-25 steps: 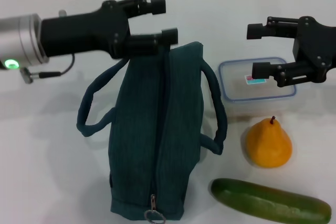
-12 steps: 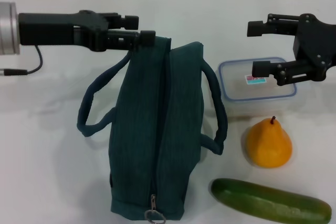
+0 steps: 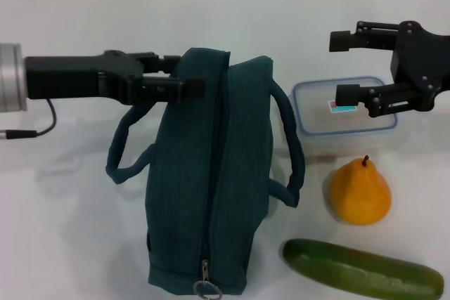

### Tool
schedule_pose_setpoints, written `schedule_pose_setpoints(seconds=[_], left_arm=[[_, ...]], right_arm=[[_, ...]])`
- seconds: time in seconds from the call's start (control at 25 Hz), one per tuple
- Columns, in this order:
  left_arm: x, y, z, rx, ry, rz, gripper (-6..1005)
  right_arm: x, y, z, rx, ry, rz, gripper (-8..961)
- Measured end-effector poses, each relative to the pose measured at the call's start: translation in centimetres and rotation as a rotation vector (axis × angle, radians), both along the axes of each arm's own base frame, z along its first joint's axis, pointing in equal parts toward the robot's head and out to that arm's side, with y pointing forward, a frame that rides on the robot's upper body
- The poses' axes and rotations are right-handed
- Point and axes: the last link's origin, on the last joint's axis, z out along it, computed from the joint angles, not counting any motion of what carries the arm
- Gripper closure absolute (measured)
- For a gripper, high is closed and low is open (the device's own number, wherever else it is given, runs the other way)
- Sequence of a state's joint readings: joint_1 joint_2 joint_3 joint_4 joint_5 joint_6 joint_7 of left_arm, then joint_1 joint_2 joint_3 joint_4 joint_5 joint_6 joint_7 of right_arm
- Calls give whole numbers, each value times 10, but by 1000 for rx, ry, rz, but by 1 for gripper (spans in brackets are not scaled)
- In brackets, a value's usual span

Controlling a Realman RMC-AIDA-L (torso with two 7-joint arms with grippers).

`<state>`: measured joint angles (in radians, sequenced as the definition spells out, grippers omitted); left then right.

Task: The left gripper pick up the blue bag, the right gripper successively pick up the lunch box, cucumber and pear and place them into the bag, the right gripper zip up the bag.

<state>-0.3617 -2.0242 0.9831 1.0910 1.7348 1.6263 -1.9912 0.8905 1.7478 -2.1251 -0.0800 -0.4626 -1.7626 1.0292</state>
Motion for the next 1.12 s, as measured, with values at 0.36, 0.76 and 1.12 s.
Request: schedule_pose_setpoints(seconds=[0.36, 0.76, 1.12], left_arm=[[-9, 7, -10, 50, 20, 40, 209], [-20, 10, -10, 85, -9, 56, 224], [-6, 20, -11, 89, 28, -38, 512]], right_arm=[[2, -1, -1, -2, 0, -5, 88], [7, -6, -6, -9, 3, -28, 89], [16, -12, -8, 24, 81, -104, 89]])
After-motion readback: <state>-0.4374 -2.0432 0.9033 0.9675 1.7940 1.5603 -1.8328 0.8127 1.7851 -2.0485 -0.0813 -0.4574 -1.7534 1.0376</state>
